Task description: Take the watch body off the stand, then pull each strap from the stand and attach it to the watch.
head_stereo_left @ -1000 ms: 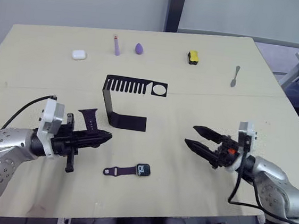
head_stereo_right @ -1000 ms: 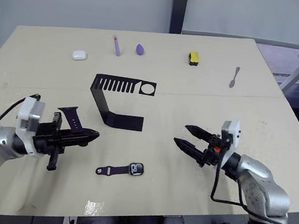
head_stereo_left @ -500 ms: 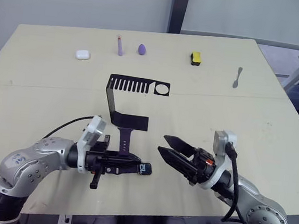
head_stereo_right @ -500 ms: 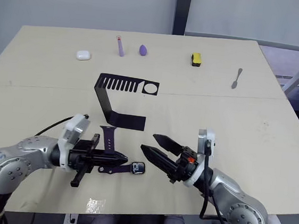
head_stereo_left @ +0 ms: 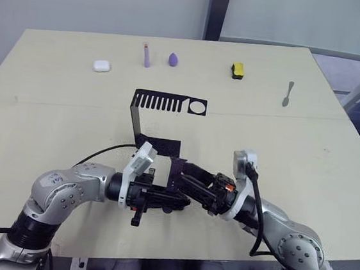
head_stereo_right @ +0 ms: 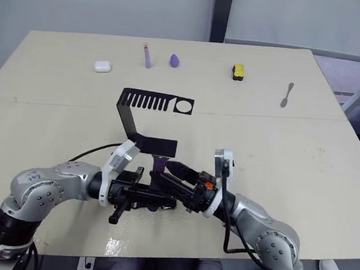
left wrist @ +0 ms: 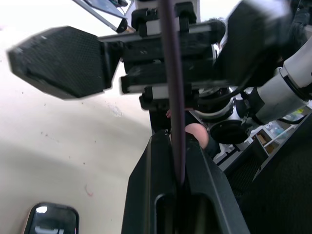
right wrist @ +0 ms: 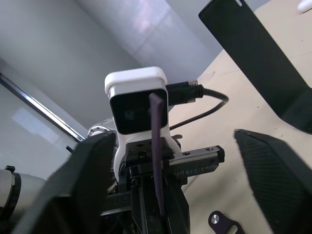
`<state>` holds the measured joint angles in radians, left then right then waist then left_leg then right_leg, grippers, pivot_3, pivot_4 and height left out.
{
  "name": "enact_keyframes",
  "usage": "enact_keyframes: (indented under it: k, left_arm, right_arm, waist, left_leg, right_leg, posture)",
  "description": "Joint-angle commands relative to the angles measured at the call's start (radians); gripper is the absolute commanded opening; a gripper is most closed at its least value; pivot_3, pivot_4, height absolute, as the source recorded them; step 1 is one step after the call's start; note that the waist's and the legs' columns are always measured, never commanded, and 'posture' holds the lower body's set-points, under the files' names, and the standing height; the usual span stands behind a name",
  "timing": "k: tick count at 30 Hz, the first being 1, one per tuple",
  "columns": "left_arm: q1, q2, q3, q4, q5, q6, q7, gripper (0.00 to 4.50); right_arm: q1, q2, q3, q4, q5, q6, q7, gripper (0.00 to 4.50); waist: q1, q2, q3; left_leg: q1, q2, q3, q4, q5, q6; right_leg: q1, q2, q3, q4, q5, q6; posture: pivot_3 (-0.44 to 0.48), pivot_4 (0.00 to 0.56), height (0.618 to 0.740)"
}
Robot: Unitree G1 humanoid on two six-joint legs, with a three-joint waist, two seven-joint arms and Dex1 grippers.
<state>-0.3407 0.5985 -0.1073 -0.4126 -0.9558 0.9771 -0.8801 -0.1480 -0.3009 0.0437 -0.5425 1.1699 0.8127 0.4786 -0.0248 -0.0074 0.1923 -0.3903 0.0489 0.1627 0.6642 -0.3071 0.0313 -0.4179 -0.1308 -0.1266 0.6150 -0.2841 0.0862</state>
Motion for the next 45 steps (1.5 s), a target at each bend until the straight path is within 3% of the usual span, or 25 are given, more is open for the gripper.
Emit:
enact_keyframes:
  k: [1,11,23,26,45]
  left_arm:
    - [-0.016,-0.019,0.02,0.001,-0.019,0.004,0.011,0.0]
    - [-0.009,-0.065,0.05,-0.004,-0.045,0.025,0.059,0.0]
    - [-0.018,-0.08,0.046,-0.001,-0.054,0.036,0.077,0.0]
    - [-0.019,-0.079,0.042,0.001,-0.051,0.034,0.074,0.0]
    - [-0.012,-0.077,0.036,0.004,-0.036,0.021,0.066,0.0]
  right_arm:
    - [-0.003,0.026,0.007,-0.008,0.002,-0.032,0.013,2.66]
    - [0.008,0.053,-0.022,-0.02,0.092,-0.039,-0.005,2.66]
    - [-0.005,0.062,-0.008,-0.005,0.08,-0.043,-0.013,2.66]
    - [-0.007,0.065,-0.006,-0.003,0.077,-0.044,-0.009,1.94]
    - [-0.021,0.088,-0.007,0.018,0.05,-0.056,0.006,1.94]
  waist:
    - [0.0,0.0,0.0]
    - [-0.001,0.0,0.0]
    - [-0.001,0.0,0.0]
    - [-0.001,0.0,0.0]
    - [-0.001,0.0,0.0]
  left_leg:
    - [0.0,0.0,0.0,0.0,0.0,0.0]
    - [0.0,0.0,0.0,0.001,0.0,0.0]
    - [0.0,0.0,0.0,0.001,0.001,0.0]
    - [0.0,0.0,0.0,0.001,0.001,0.0]
    - [0.0,0.0,-0.001,0.001,0.001,0.0]
  right_leg:
    - [0.0,0.0,0.0,0.0,0.0,0.0]
    - [0.0,0.0,0.0,0.002,0.0,0.0]
    - [0.0,-0.001,0.001,0.003,0.0,0.0]
    - [0.0,-0.001,0.001,0.003,0.0,0.0]
    - [0.0,-0.001,0.001,0.003,0.0,0.0]
  posture:
    - [0.0,0.15,0.74]
    - [0.0,0.15,0.74]
    - [0.0,0.15,0.74]
    - [0.0,0.15,0.74]
    - [0.0,0.15,0.74]
